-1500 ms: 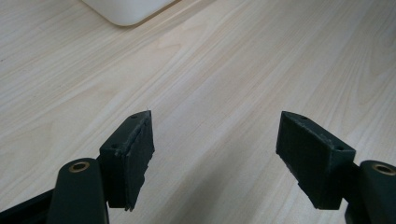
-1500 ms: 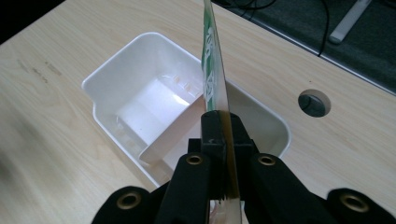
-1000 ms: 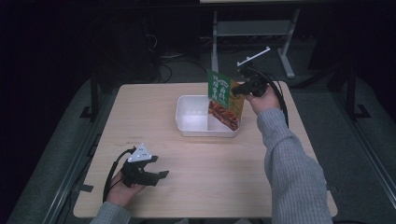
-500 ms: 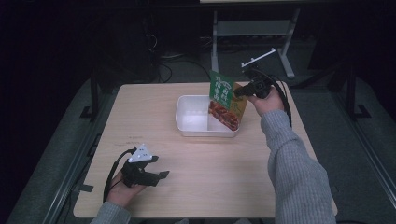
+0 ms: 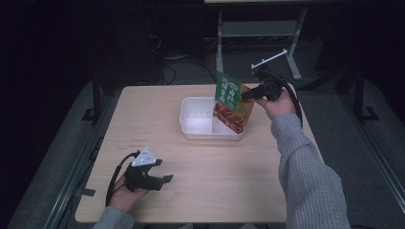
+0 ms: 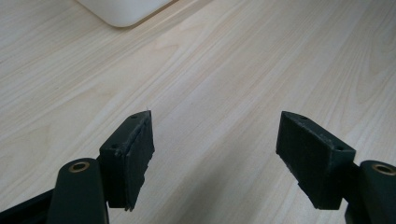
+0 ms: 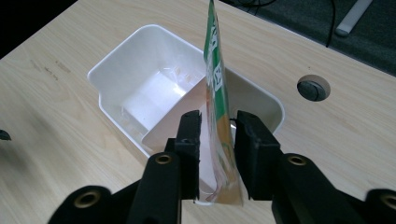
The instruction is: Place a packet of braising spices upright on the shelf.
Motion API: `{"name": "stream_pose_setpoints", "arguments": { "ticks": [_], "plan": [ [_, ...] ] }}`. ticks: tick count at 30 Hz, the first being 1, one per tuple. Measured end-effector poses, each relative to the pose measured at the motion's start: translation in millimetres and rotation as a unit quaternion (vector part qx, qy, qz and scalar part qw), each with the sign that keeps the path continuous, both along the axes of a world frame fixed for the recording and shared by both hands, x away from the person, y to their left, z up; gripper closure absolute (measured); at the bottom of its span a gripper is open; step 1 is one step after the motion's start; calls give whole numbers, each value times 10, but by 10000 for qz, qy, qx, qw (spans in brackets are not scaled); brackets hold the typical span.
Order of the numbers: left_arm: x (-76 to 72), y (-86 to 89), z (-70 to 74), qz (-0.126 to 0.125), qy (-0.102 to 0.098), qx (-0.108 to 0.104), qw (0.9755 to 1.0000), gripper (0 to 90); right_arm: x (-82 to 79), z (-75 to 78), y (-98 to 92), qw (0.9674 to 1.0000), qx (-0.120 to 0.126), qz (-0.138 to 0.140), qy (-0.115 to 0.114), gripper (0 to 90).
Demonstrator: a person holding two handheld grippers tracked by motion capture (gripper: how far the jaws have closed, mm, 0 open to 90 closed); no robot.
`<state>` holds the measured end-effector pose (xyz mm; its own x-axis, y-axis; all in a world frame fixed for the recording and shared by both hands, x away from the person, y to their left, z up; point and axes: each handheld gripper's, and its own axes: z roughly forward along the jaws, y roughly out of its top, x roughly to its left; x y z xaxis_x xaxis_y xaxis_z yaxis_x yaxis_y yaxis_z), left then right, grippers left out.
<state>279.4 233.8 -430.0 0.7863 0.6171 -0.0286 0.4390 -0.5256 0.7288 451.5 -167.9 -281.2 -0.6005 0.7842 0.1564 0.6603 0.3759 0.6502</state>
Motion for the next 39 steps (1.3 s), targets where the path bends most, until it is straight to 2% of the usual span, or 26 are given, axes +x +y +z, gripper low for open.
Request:
{"name": "stream_pose_setpoints", "arguments": {
  "ticks": [11, 24, 39],
  "plan": [
    [-7, -14, -2, -12, 6, 18, 10000, 272, -96, -23, -202, 9996, 270, 14, 115, 569],
    [-13, -23, -3, -38, 7, 55, 10000, 271, -233, -57, -408, 9988, 444, 30, 202, 492],
    [-19, -35, -12, -75, 17, 105, 9999, 270, -463, -262, -644, 9972, 680, 79, 287, 461]
  ]
}}
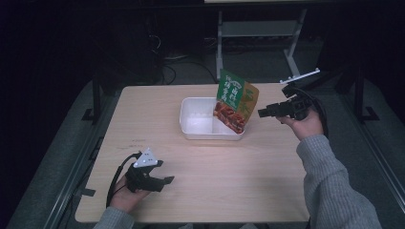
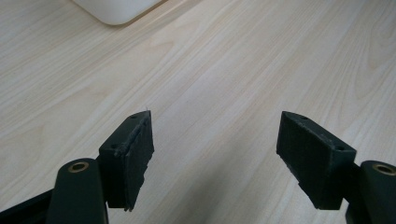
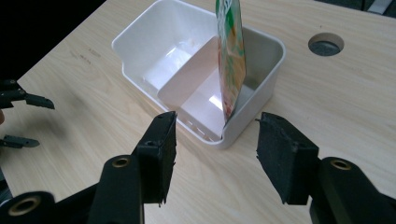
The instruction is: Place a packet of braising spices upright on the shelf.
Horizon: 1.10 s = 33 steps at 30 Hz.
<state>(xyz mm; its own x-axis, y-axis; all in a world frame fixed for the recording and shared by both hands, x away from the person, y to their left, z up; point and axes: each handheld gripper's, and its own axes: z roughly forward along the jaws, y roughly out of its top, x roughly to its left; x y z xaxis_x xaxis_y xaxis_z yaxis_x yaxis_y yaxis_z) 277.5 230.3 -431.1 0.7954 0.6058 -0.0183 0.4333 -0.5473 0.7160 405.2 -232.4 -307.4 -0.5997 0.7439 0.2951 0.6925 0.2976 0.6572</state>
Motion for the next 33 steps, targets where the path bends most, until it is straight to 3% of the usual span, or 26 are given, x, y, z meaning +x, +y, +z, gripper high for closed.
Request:
{"name": "stream_pose_setpoints", "arguments": {
  "ticks": [11, 21, 33],
  "plan": [
    [2, -11, -23, -28, 32, 56, 10000, 270, -125, -128, -116, 10000, 81, -9, 36, 453],
    [2, -14, -34, -30, 64, 67, 10000, 270, -260, -429, -216, 9996, 155, -3, 226, 445],
    [-3, -23, -36, -47, 64, 69, 9999, 270, -396, -679, -280, 9993, 131, 35, 354, 436]
  ]
}}
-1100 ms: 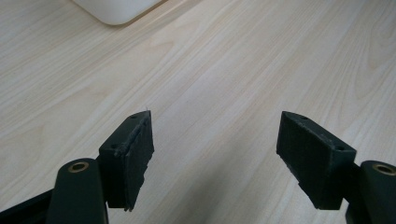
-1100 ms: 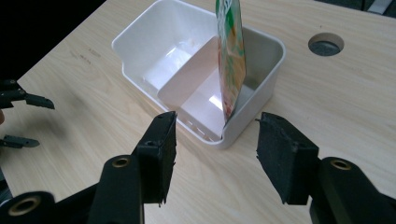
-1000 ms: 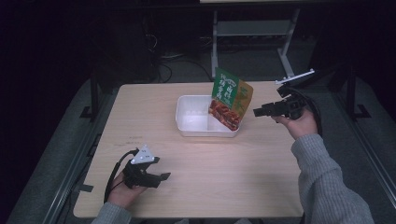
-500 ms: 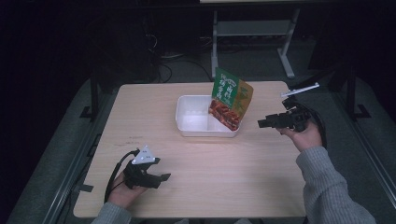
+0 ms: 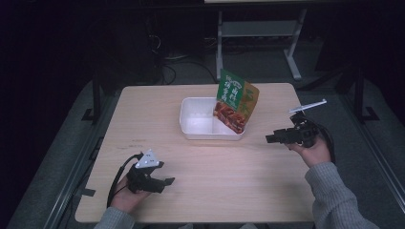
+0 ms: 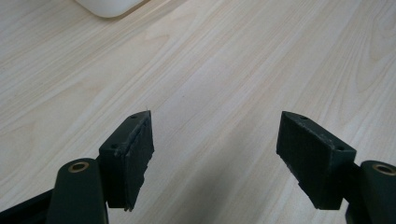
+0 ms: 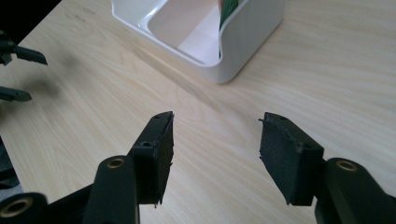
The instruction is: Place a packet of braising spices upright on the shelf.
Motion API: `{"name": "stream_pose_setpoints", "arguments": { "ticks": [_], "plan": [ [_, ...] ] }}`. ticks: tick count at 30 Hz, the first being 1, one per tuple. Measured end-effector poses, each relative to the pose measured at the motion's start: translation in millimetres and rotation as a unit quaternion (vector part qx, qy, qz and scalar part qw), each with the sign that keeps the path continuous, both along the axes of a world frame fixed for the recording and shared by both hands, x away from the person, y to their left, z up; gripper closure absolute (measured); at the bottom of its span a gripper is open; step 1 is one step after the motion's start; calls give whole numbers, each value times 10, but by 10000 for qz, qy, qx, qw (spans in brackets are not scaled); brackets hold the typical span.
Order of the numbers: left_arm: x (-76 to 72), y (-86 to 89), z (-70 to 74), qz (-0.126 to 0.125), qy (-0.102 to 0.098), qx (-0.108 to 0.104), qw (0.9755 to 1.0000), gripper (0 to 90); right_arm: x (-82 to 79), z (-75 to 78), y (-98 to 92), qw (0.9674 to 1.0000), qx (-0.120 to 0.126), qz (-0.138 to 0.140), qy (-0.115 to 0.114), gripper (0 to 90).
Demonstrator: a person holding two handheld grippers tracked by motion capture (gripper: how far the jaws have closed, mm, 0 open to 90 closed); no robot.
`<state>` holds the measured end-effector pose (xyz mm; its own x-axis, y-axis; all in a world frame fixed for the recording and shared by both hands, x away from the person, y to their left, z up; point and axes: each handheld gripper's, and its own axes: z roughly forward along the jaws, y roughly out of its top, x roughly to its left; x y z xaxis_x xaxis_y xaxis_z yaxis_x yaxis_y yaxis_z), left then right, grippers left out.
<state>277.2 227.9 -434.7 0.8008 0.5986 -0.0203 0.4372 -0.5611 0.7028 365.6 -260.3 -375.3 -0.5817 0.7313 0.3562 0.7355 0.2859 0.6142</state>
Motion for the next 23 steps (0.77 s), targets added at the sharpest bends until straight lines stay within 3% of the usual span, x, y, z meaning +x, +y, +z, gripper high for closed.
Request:
{"name": "stream_pose_setpoints", "arguments": {
  "ticks": [12, 23],
  "plan": [
    [-4, -2, -3, 3, -7, 8, 10000, 270, -167, -261, -83, 9999, 115, 2, 117, 424],
    [-8, -8, -7, -2, -10, 10, 10000, 268, -430, -474, -86, 9997, 166, 125, 145, 392]
  ]
}}
